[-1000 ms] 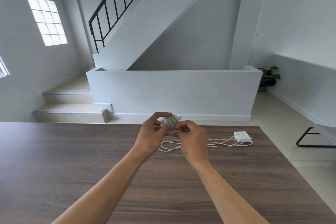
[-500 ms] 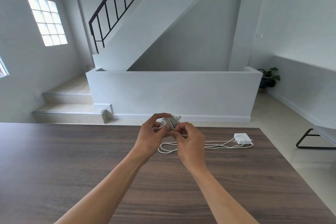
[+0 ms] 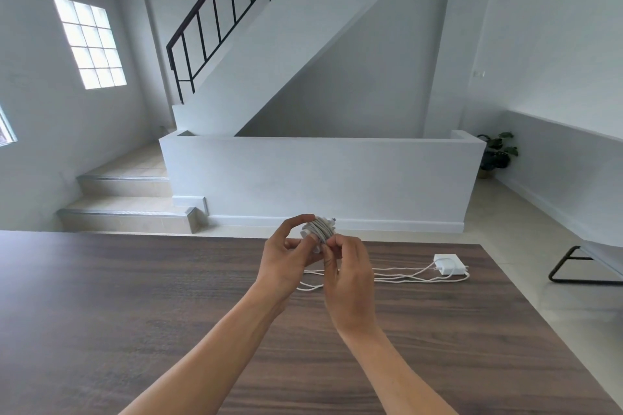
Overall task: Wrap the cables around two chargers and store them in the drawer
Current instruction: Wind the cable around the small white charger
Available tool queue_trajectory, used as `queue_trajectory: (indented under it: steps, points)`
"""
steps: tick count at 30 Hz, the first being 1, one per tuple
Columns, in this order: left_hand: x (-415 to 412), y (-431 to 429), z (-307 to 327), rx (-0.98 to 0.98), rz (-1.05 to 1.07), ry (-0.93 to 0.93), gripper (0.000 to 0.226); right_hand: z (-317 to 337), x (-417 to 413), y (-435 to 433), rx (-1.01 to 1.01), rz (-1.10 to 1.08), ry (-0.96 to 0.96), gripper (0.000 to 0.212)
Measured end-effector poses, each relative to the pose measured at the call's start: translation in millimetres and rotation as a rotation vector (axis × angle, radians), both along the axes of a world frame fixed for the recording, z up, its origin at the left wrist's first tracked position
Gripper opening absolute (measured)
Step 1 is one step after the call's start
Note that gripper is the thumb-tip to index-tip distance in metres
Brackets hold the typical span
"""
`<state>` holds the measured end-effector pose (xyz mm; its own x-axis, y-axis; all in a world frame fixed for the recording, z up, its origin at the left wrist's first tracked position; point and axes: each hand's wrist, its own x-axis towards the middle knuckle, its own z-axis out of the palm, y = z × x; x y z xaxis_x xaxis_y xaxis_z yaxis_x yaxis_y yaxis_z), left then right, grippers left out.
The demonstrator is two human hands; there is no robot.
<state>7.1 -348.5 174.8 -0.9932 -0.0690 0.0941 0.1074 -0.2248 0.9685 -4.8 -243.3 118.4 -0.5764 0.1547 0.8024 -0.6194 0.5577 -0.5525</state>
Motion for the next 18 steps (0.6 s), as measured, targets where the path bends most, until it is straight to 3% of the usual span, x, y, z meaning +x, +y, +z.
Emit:
queue_trajectory:
  steps: [11, 18]
  points:
    - [4.5, 3.8, -6.2, 0.075, -0.006, -0.022, 0.027, -5.7, 6.2, 5.0, 0.09, -0.047, 0.078, 0.008]
    - [6.2, 5.7, -10.8, 0.08, 0.004, -0.053, 0.027, -5.0, 11.1, 10.3, 0.001, 0.044, 0.046, 0.01]
